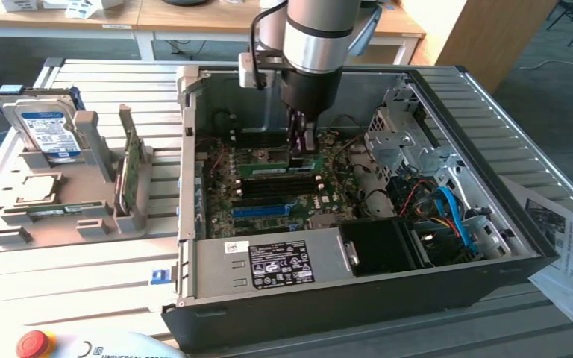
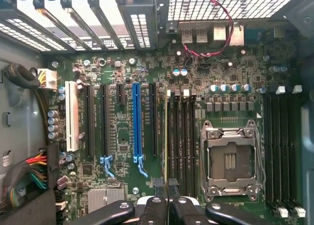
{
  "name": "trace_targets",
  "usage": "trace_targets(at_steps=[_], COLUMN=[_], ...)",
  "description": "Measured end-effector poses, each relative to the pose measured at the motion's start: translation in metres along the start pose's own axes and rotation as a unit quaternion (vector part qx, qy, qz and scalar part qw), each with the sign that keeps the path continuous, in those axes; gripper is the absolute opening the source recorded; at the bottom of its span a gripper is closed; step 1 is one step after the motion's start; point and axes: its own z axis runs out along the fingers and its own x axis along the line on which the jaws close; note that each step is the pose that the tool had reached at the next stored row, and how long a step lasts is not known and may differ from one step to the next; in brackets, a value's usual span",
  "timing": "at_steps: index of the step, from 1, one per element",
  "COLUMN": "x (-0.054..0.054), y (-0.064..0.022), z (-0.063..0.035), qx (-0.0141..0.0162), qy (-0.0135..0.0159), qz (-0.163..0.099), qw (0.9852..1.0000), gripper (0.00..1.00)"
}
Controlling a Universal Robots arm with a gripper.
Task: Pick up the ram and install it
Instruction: 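Insert the ram into the slot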
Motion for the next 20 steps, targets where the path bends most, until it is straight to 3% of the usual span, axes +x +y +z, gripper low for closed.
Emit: trace_targets(at_steps=[14,20], x=[0.0,0.0], y=[0.0017,0.0018], z=[0.0201,0.0207], qx=[0.0,0.0], qy=[0.0,0.0001], qz=[0.0,0.0], qw=[1.0,1.0], gripper=[0.12,0.12])
